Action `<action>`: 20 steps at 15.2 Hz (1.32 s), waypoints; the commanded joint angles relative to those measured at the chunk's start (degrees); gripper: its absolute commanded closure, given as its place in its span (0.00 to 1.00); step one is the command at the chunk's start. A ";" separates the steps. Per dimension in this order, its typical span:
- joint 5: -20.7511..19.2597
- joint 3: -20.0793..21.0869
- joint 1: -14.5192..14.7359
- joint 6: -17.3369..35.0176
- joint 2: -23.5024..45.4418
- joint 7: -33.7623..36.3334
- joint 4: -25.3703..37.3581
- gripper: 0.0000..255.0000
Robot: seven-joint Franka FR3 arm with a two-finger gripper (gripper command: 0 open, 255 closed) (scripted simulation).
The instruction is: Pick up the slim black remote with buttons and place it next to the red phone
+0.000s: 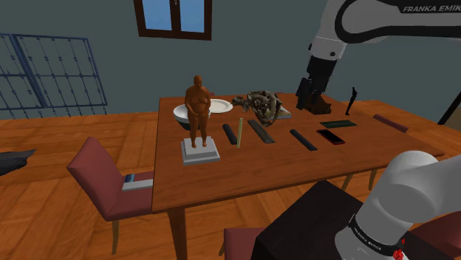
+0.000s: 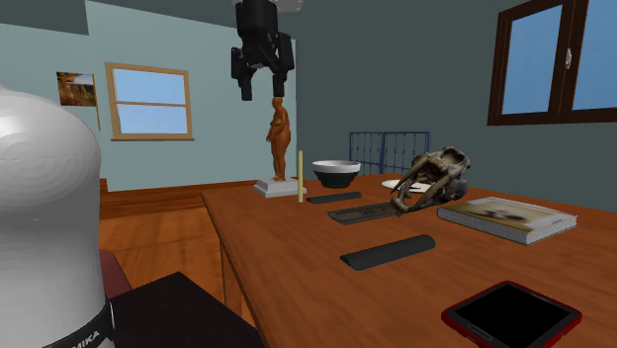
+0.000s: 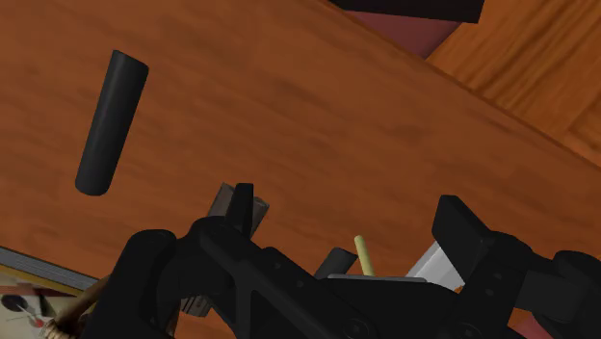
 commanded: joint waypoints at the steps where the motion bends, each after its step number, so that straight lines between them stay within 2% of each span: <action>1: 0.00 0.00 0.00 0.00 0.00 0.00 0.00 0.00; 10: 3.04 3.31 -0.67 14.20 17.56 9.73 2.66 0.00; 20: 4.27 5.16 -1.35 25.17 39.58 19.47 13.17 0.00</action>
